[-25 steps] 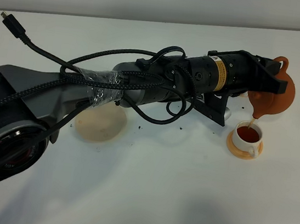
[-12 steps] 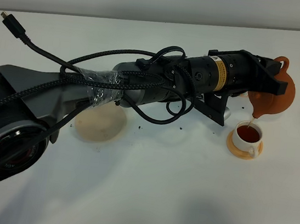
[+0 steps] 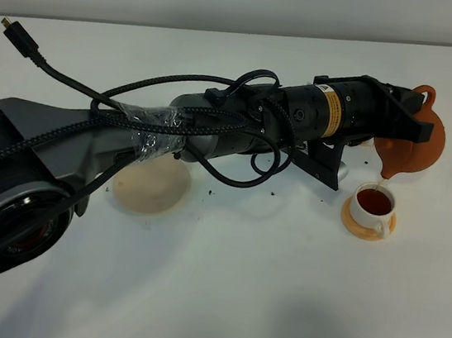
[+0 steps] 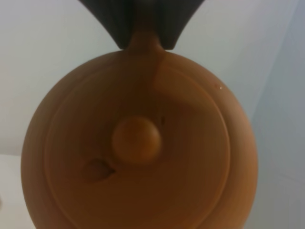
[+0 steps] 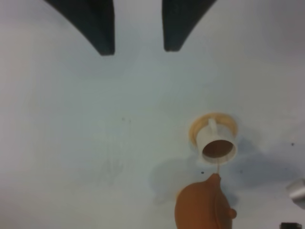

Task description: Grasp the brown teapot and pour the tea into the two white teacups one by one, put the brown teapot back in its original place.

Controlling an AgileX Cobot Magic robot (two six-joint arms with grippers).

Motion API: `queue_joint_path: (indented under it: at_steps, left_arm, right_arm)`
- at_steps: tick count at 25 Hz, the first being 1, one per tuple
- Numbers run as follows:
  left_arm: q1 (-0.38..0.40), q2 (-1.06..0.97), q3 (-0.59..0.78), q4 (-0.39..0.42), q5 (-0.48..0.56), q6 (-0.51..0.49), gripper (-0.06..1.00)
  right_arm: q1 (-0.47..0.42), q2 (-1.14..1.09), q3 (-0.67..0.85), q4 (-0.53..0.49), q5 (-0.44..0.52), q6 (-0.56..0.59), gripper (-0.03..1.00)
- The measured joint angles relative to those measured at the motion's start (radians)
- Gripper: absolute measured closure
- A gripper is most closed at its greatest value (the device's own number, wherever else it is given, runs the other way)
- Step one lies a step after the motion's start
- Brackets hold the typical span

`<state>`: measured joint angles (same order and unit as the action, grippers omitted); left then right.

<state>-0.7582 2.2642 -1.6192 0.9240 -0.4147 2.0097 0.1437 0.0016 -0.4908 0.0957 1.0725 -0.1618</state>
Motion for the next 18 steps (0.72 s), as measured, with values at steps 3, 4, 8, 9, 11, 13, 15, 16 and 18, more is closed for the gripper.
queue_joint_path:
  at_steps: [3,4,8,9,11,13,15,16,18]
  left_arm:
    - [0.0,0.0,0.0,-0.001,0.0,-0.023,0.83]
    - [0.0,0.0,0.0,-0.005,0.001,-0.045,0.83]
    - [0.0,0.0,0.0,-0.018,0.014,-0.119,0.83]
    - [0.0,0.0,0.0,-0.02,0.022,-0.127,0.83]
    - [0.0,0.0,0.0,-0.02,0.04,-0.144,0.83]
    - [0.0,0.0,0.0,-0.02,0.062,-0.167,0.83]
    - [0.001,0.0,0.0,-0.02,0.071,-0.198,0.83]
    - [0.002,0.0,0.0,-0.02,0.073,-0.208,0.83]
    - [0.003,0.0,0.0,-0.02,0.076,-0.242,0.83]
  right_arm:
    - [0.0,0.0,0.0,0.0,0.0,0.0,0.73]
    - [0.0,0.0,0.0,0.0,0.0,0.0,0.73]
    - [0.0,0.0,0.0,0.0,0.0,0.0,0.73]
    - [0.0,0.0,0.0,0.0,0.0,0.0,0.73]
    - [0.0,0.0,0.0,0.0,0.0,0.0,0.73]
    - [0.0,0.0,0.0,0.0,0.0,0.0,0.73]
    - [0.0,0.0,0.0,0.0,0.0,0.0,0.73]
    - [0.0,0.0,0.0,0.0,0.0,0.0,0.73]
    - [0.0,0.0,0.0,0.0,0.0,0.0,0.73]
